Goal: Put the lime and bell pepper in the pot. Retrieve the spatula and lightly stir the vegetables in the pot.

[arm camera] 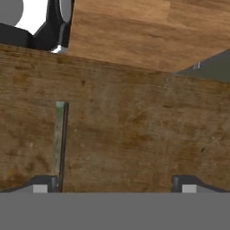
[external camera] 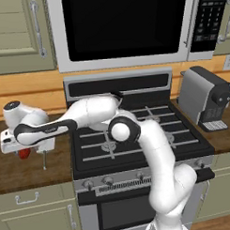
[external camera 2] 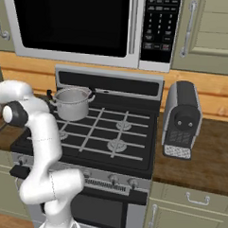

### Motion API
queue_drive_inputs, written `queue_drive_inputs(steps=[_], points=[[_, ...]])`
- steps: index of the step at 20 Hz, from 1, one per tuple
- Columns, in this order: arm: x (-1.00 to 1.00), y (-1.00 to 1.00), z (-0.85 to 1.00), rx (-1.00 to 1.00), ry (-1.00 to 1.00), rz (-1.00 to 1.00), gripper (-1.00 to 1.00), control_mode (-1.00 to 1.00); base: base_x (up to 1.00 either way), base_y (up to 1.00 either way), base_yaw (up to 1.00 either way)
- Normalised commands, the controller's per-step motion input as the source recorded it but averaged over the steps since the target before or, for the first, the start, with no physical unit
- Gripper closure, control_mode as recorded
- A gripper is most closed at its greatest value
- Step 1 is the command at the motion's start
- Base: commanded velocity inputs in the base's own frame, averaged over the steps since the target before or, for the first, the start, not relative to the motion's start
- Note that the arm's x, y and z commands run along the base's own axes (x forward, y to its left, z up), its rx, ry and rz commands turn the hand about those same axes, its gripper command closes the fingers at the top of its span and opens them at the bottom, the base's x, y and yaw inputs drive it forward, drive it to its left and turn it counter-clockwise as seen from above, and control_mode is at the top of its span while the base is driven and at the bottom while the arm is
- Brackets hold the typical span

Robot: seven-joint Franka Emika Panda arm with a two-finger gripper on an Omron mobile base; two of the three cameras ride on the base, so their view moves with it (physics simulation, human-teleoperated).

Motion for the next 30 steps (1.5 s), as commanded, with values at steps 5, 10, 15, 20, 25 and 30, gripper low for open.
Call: queue_drive_inputs(steps=[5, 10, 15, 20, 25, 30], points=[[0.46, 0.12, -0.45, 0.0, 0.0, 0.0, -1.0, -1.0, 0.0, 0.0, 0.0], [0.36, 0.09, -0.43, 0.0, 0.0, 0.0, -1.0, -1.0, 0.0, 0.0, 0.0], [0.34, 0.05, -0.38, 0.0, 0.0, 0.0, -1.0, -1.0, 0.0, 0.0, 0.0], [0.27, 0.23, -0.23, 0.0, 0.0, 0.0, -1.0, -1.0, 0.0, 0.0, 0.0], [0.03, 0.04, -0.14, 0.0, -0.01, 0.0, 1.0, -1.0, 0.0, 0.0, 0.0], [-0.54, -0.63, 0.08, 0.0, -0.1, 0.0, 1.0, -1.0, 0.0, 0.0, 0.0]])
